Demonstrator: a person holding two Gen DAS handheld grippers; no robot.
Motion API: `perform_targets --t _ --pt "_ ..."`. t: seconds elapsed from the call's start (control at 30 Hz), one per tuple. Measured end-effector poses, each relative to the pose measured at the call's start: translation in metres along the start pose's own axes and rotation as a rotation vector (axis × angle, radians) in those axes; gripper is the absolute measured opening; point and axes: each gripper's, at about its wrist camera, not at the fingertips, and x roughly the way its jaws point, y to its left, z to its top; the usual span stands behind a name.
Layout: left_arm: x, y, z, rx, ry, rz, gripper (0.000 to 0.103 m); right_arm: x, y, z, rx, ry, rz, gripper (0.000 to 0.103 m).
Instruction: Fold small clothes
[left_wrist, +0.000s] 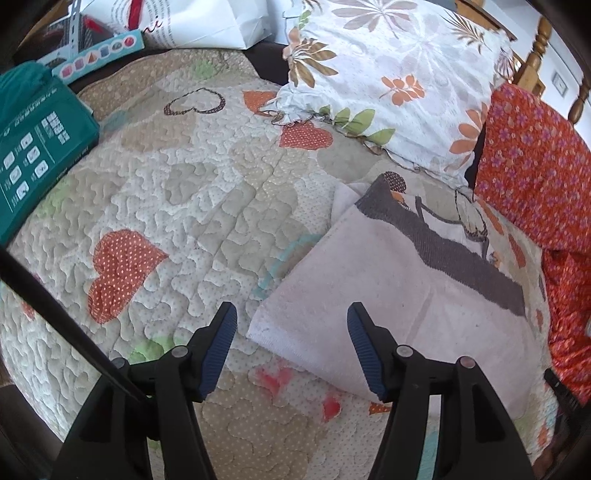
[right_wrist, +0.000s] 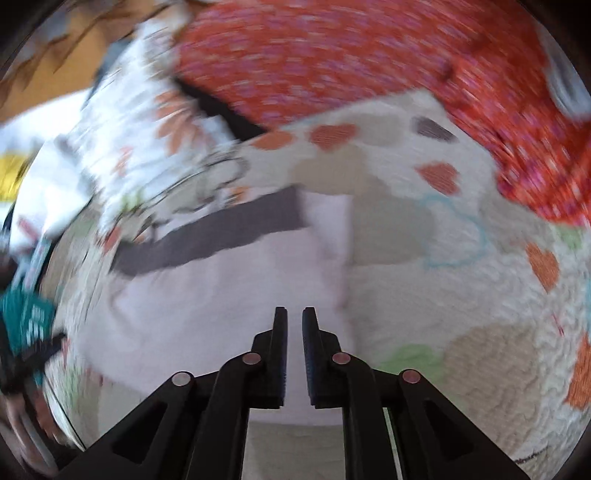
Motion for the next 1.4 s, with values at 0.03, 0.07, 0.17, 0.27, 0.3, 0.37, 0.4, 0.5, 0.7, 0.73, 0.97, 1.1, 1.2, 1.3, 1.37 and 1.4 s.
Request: perform_targets --t 0.03,0.07,0.17,0.27,0.3,0.37,0.4,0.5,0.7,0.73,0.97,1.1,1.2,1.3,1.37,1.4 --pt "-0.001 0.002 0.001 -0.008 0.0 -0.002 0.062 0.002 0.017 -0.005 -0.063 0.004 0.005 0.017" --pt "-0.001 0.003 0.002 -0.011 0.001 -0.002 0.062 0.005 0.028 -0.009 -0.099 0.008 0.004 0.018" --pt "-0.001 0.009 0.005 -0.022 0.001 0.01 0.063 0.016 0.068 -0.023 -0.234 0.029 -0.013 0.021" --pt "-0.002 0.019 0.016 -0.042 -0.006 0.038 0.063 0.027 0.101 -0.037 -0.332 0.055 0.005 0.029" --pt "-0.002 0.023 0.02 -0.049 -0.014 0.044 0.063 0.03 0.114 -0.042 -0.357 0.063 0.024 0.034" --pt "-0.004 0.031 0.035 -0.056 -0.035 0.068 0.063 0.036 0.133 -0.05 -0.391 0.075 0.06 0.04" --pt "-0.004 0.036 0.041 -0.054 -0.043 0.085 0.063 0.039 0.145 -0.054 -0.413 0.083 0.079 0.042" --pt "-0.01 0.052 0.059 -0.067 -0.074 0.137 0.063 0.052 0.192 -0.07 -0.525 0.104 0.11 0.043" --pt "-0.035 0.09 0.068 -0.148 -0.122 0.112 0.068 0.071 0.278 -0.105 -0.744 0.093 0.141 0.052" --pt "-0.038 0.096 0.068 -0.157 -0.129 0.127 0.068 0.078 0.294 -0.114 -0.791 0.093 0.136 0.052" --pt "-0.044 0.145 0.064 -0.329 -0.122 0.079 0.068 0.122 0.361 -0.135 -0.937 0.008 -0.056 0.052" --pt "-0.046 0.157 0.061 -0.393 -0.125 0.066 0.069 0.146 0.379 -0.129 -0.93 -0.012 -0.118 0.052" --pt "-0.044 0.157 0.06 -0.401 -0.12 0.055 0.069 0.151 0.385 -0.128 -0.928 -0.03 -0.138 0.038" --pt "-0.044 0.155 0.059 -0.403 -0.117 0.048 0.069 0.15 0.383 -0.121 -0.886 -0.012 -0.127 0.016" --pt "-0.044 0.152 0.057 -0.406 -0.119 0.047 0.069 0.143 0.375 -0.112 -0.822 0.004 -0.083 0.013" --pt "-0.044 0.15 0.057 -0.405 -0.12 0.046 0.069 0.136 0.369 -0.103 -0.778 0.006 -0.059 0.012"
